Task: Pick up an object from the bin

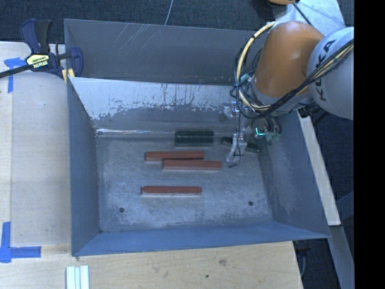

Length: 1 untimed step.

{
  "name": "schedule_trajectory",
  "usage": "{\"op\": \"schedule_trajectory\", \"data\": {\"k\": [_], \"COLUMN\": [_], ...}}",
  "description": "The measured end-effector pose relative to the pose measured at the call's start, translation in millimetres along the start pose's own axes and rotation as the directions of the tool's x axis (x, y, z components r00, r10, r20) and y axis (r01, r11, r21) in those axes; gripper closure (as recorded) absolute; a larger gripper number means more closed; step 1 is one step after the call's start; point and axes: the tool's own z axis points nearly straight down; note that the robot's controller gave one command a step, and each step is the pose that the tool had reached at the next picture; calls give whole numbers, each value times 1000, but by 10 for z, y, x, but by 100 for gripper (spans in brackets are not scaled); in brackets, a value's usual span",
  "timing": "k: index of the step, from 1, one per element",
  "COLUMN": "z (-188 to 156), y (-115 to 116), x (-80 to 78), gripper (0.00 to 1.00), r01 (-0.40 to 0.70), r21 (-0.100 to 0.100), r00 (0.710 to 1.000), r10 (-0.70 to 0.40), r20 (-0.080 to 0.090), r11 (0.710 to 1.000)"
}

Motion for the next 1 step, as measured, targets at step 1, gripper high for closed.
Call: {"op": "schedule_trajectory", "data": {"k": [1], "z": [-25], "y": [3], "x": [-25], "gripper": [0], "r01": [-3], "r21": [1], "r00": [1000], "r10": [3], "r20": [12], "r11": [1000]}}
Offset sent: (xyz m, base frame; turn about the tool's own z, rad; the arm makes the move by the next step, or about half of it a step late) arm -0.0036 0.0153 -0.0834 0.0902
